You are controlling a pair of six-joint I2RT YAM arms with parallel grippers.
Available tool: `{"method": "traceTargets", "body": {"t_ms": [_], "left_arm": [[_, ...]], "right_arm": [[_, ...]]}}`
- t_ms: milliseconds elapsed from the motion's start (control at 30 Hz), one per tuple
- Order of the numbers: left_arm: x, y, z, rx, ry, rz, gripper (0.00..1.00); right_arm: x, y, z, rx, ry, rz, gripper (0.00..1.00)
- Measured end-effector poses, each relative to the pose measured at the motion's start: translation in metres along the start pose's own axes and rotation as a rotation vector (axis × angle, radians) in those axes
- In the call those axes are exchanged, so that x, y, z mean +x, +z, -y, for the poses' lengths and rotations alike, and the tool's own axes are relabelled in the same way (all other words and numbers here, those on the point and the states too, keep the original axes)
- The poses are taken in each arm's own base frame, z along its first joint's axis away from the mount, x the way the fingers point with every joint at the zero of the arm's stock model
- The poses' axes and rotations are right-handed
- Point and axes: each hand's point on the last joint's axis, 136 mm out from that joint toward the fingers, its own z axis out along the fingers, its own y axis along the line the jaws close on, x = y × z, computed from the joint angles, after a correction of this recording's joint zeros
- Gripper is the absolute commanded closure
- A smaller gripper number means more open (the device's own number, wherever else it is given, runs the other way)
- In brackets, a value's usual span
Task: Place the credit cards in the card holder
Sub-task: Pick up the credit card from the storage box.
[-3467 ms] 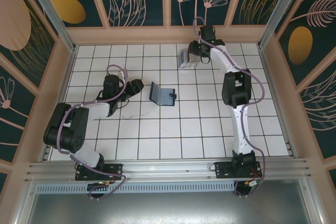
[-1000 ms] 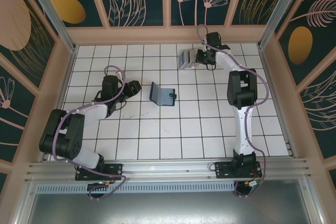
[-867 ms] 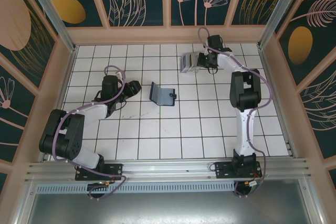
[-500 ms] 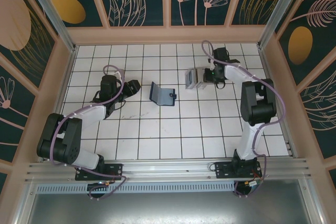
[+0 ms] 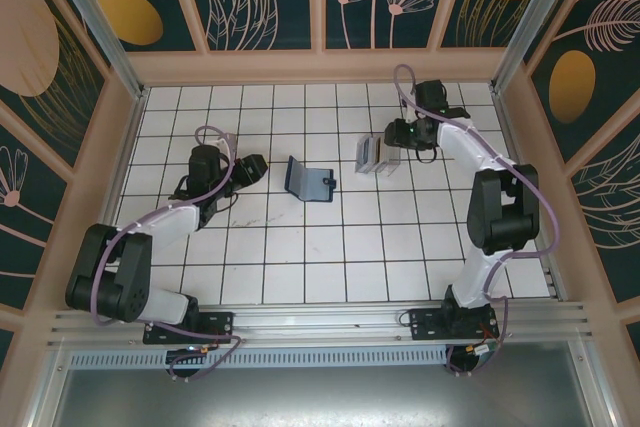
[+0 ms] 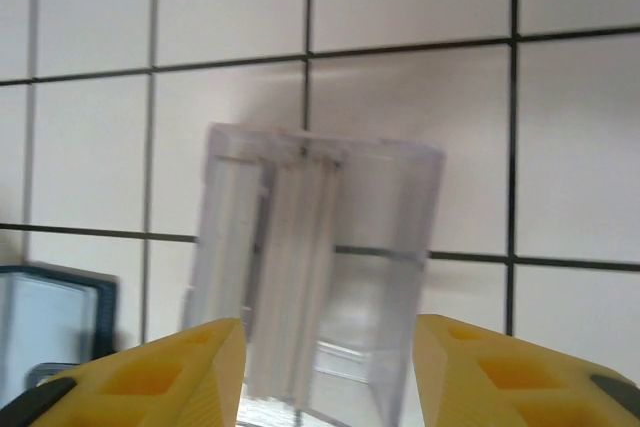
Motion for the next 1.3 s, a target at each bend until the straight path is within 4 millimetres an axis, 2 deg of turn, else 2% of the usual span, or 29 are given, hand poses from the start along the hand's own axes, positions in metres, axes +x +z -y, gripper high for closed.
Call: {"method": "traceTargets", "body": {"t_ms": [100, 367, 500, 633, 933, 1133, 1300], "left_arm": [[0.004, -0.003, -0.002, -0.007, -0.004, -0.008, 0.51], [0.010, -0.011, -0.004, -0.019, 0.005, -0.013, 0.50], [0.014, -0.011, -0.006, -0.022, 0.013, -0.031, 0.50], [0.021, -0.007, -0.010, -0.027, 0.009, -0.062, 0.51], [0.025, -0.004, -0.010, -0.024, 0.001, -0.088, 0.51], [0.029, -0.005, -0.013, -0.030, -0.003, -0.095, 0.51], [0.030, -0.005, -0.015, -0.033, -0.003, -0.092, 0.51]], "right_arm": [[-0.002, 0.007, -0.006, -0.020, 0.009, -0.014, 0.41], [0.020, 0.038, -0.004, -0.025, 0.045, -0.115, 0.44], [0.016, 0.042, -0.014, -0.037, 0.044, -0.118, 0.47], [0.025, 0.054, -0.023, -0.045, 0.039, -0.148, 0.50], [0.022, 0.059, -0.036, -0.092, 0.063, -0.150, 0.54], [0.028, 0.052, -0.042, -0.197, 0.115, -0.146, 0.56], [0.028, 0.045, -0.039, -0.256, 0.159, -0.142, 0.64]]}}
